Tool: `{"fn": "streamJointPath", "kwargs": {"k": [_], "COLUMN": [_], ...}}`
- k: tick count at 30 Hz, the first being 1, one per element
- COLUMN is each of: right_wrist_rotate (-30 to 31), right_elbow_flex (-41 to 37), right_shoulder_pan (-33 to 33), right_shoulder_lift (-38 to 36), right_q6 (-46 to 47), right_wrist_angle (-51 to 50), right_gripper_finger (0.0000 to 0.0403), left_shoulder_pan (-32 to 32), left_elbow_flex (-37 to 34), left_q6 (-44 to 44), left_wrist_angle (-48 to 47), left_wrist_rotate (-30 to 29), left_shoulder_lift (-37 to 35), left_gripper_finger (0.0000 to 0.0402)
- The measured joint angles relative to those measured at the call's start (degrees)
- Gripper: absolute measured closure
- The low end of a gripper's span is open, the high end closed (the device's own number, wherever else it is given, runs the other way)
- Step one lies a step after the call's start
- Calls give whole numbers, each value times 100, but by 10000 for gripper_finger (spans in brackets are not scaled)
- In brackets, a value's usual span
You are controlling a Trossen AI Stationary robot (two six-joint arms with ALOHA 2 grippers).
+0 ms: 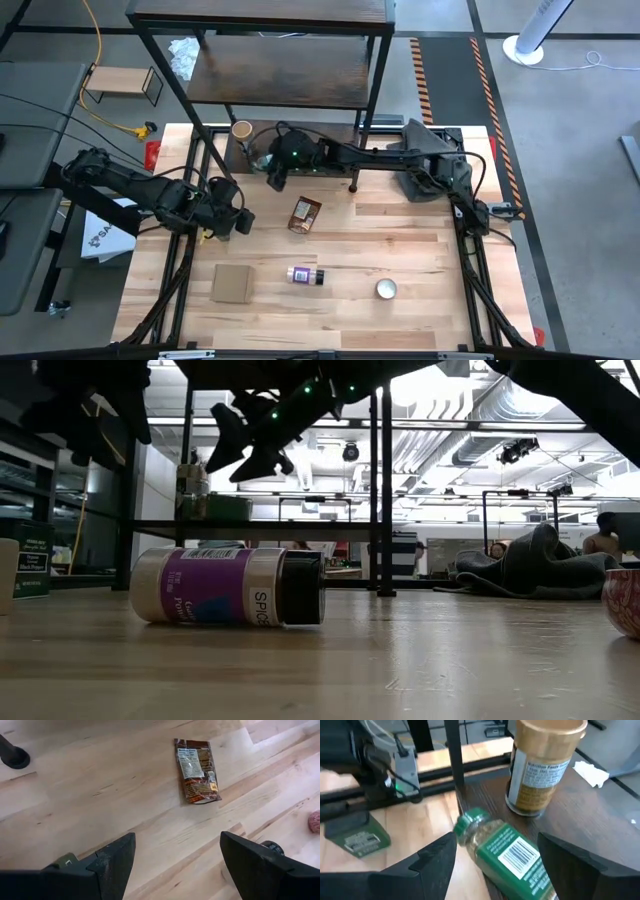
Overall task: Shelf spices
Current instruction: Put the green seasoning bottle on the shelf
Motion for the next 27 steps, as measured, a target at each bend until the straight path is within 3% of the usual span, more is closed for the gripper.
{"fn": "streamJointPath", "kwargs": {"k": [8,11,21,27], "right_wrist_rotate": [-85,-98,812,633], "right_elbow_flex": [0,4,4,11], "right_shoulder_pan": [-106,-177,-207,-192], "right_shoulder_lift": [4,66,277,321], "right_q6": [-1,375,1866,2156], "right_wrist_angle": [228,248,362,-208], "right_gripper_finger": [128,128,128,133], "left_shoulder_pan": [-2,-2,-25,-188], "left_elbow_flex": [0,0,0,0], "left_q6": [-5,76,461,431], "left_wrist_angle": [38,262,1045,1269], "left_wrist_rotate": [-36,-47,-387,-142], "left_shoulder_lift": [2,37,646,1097], "left_gripper_finger": [115,115,115,115]}}
